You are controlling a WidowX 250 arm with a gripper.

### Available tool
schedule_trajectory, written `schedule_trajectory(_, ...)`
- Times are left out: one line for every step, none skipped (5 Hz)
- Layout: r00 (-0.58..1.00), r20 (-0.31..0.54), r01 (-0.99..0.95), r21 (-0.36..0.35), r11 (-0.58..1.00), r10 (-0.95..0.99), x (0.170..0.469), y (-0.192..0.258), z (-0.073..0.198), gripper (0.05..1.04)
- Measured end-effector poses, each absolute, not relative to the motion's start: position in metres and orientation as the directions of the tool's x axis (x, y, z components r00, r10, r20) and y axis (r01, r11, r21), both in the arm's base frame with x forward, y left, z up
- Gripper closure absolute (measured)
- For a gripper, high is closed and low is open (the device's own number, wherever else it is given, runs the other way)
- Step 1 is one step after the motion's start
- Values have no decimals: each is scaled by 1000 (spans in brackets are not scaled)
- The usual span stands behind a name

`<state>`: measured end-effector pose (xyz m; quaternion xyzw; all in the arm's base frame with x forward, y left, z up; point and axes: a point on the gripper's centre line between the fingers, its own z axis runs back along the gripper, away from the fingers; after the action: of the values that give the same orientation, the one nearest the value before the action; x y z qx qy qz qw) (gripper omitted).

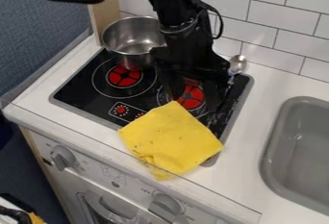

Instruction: Move the blue spoon to the lower left of the burner

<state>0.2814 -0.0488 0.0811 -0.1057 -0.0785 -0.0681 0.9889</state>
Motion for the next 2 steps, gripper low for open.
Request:
schedule_trajectory(985,142,122,-203,972,-94,279,-48,73,83)
schedule_trajectory(983,103,-127,-220,967,153,264,-50,63,83)
